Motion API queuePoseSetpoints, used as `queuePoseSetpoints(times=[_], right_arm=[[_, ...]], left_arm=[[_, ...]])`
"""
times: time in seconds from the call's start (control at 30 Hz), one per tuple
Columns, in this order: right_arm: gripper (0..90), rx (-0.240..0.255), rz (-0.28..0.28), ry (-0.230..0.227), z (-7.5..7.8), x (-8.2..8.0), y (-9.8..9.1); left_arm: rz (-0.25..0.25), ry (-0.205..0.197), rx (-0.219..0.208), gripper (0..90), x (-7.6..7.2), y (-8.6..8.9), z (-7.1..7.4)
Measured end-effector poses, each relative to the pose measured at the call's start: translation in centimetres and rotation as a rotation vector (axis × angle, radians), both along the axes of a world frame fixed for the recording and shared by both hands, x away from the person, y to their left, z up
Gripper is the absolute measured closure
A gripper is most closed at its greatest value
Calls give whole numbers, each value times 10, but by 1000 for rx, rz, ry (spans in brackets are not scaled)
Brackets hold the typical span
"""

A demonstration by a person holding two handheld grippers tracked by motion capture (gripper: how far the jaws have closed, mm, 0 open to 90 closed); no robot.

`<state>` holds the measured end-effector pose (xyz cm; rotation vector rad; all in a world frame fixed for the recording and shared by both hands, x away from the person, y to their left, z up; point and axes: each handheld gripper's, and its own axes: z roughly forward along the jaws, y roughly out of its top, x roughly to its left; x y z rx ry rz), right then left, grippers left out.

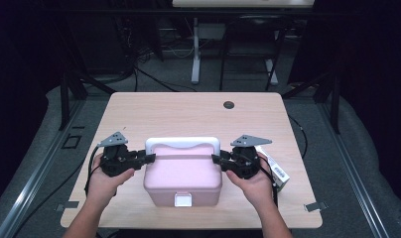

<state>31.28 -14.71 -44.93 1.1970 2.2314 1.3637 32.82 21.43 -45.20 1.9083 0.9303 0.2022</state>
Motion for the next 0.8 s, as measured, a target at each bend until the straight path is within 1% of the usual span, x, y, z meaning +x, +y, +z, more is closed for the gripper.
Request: queuePoseSetpoints(times=[0.17,0.2,0.27,0.3,0.33,0.4,0.6,0.77,0.8], right_arm=[[712,-2,7,0,1,-4,0],[725,2,8,1,2,-6,0],[732,-1,13,5,4,-7,-1],[732,-1,13,5,4,-7,-1],[732,-12,15,-1,4,-8,0],[733,-15,15,-1,5,-9,1],[733,-14,25,7,6,-11,2],[734,-12,28,-9,9,-13,3],[734,-4,29,-17,11,-15,3]], left_arm=[[-4,-5,2,720,-3,0,1],[-8,-7,10,727,-5,0,2],[-8,-13,11,734,-6,0,3],[-11,-15,23,734,-7,0,4],[-10,-15,30,734,-8,-1,5],[-14,-10,39,735,-9,0,6],[-11,-7,29,736,-10,2,6],[-8,-23,25,736,-11,3,10],[1,-35,20,735,-12,4,13]])
